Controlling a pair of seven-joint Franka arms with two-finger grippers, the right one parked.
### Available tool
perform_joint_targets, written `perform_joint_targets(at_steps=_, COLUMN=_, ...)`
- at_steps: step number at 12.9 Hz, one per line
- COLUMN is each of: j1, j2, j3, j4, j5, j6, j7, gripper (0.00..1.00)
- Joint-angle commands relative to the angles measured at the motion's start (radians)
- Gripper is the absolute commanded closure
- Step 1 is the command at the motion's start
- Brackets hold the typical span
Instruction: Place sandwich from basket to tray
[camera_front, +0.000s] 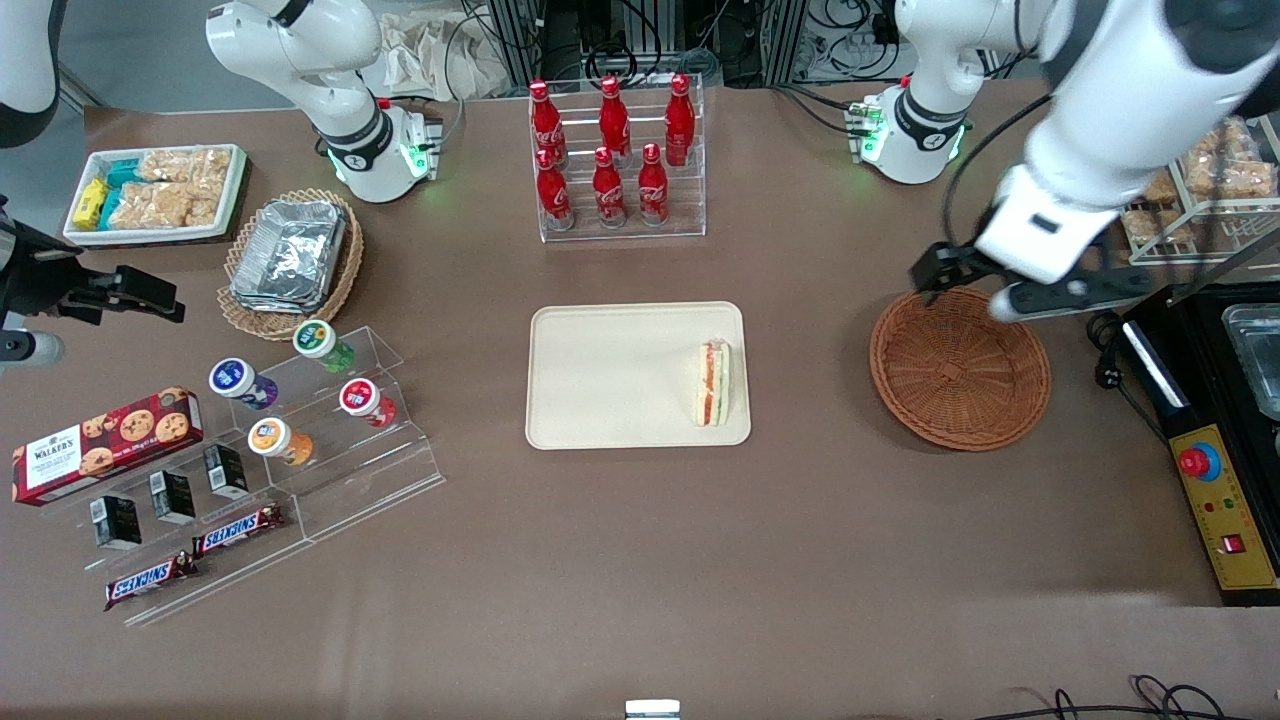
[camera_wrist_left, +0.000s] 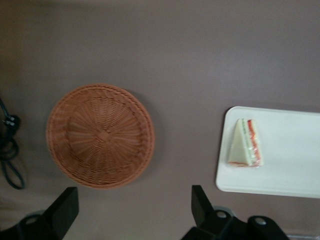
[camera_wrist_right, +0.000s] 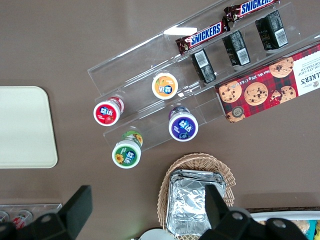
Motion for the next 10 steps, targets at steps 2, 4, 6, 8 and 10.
perform_joint_targets(at_steps=2, j1=-0.004, j2=-0.083, j3=0.117, j4=-0.139, j5=-0.018, j6=0.063, j7=0.278, gripper=0.0)
perform_joint_targets(at_steps=4, j1=-0.001, j2=-0.089, j3=0.166, j4=-0.162, j5=-0.006, j6=0.086, j7=0.389, gripper=0.0)
perform_joint_targets(at_steps=6, j1=0.001, j2=-0.068, j3=0.203, j4=-0.119, j5=-0.006, j6=0.065, j7=0.431, gripper=0.0)
perform_joint_targets(at_steps=8, j1=0.001, j2=-0.013, j3=0.226, j4=-0.047, j5=0.008, j6=-0.009, j7=0.435, gripper=0.0)
perform_joint_targets(at_steps=10, j1=-0.001, j2=0.013, j3=0.233, j4=-0.013, j5=0.038, j6=-0.015, j7=0.44, gripper=0.0)
